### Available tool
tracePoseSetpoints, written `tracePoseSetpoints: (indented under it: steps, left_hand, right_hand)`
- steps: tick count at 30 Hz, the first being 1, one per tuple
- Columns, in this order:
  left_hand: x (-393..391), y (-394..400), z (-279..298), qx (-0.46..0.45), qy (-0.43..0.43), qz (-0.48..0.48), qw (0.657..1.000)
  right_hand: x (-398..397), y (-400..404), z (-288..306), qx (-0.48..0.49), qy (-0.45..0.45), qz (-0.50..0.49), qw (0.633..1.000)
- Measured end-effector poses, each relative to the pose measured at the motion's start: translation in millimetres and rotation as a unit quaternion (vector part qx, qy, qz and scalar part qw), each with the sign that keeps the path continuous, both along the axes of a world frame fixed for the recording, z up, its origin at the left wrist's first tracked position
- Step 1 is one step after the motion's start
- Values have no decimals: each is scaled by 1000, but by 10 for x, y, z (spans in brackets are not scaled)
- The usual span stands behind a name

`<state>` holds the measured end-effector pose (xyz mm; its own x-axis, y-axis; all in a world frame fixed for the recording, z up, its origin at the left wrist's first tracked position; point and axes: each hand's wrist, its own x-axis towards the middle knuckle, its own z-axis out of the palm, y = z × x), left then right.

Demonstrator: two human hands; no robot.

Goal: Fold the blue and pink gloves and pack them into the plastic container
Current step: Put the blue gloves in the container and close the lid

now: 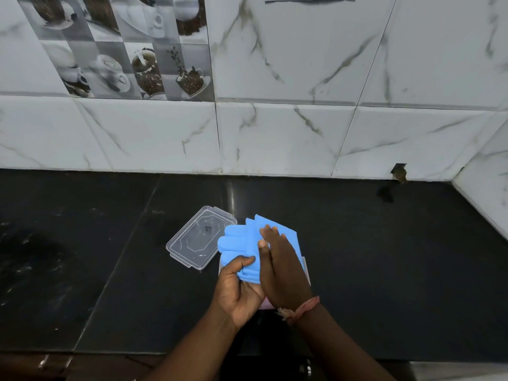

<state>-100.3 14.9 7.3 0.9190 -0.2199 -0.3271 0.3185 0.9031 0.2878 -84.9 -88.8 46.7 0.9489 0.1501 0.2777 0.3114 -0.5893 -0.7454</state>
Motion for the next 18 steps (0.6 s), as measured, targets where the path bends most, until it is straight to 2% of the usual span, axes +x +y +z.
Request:
tracePoseSetpoints:
  steps: [4,7,9,10,11,12,13,15,17,18]
  left_hand:
    - [19,-12,1,16,-12,-22,1000]
    - [-9,-31,11,22,-5,-17,1000]
    - [-9,-19,25,24,5,-5,1000]
    - [4,0,32,11,8,-1,1000]
    - [19,20,40,0,11,4,1000]
    - [33,38,49,-1,11,8,1000]
    - [43,51,51,5,10,9,1000]
    - [44,65,37,10,12,16,1000]
    - [25,65,18,8,21,19,1000]
    - [11,62,8,9,24,14,1000]
  right_hand:
    - [-16,-11,-203,-250,-51,67,965]
    - [-40,-34,-265,-309,-49,98,945]
    - [-42,-36,-234,-239,-44,145,959]
    - [-45,-45,-183,-143,-27,149,978]
    - [-49,-67,-107,-18,2,123,992]
    - [-41,-120,-50,96,13,72,993]
    - [-13,-190,-13,171,10,8,985]
    - [50,-314,16,185,31,-113,976]
    - [102,-415,-7,178,138,-168,960]
    - [125,-447,-27,210,204,-162,943]
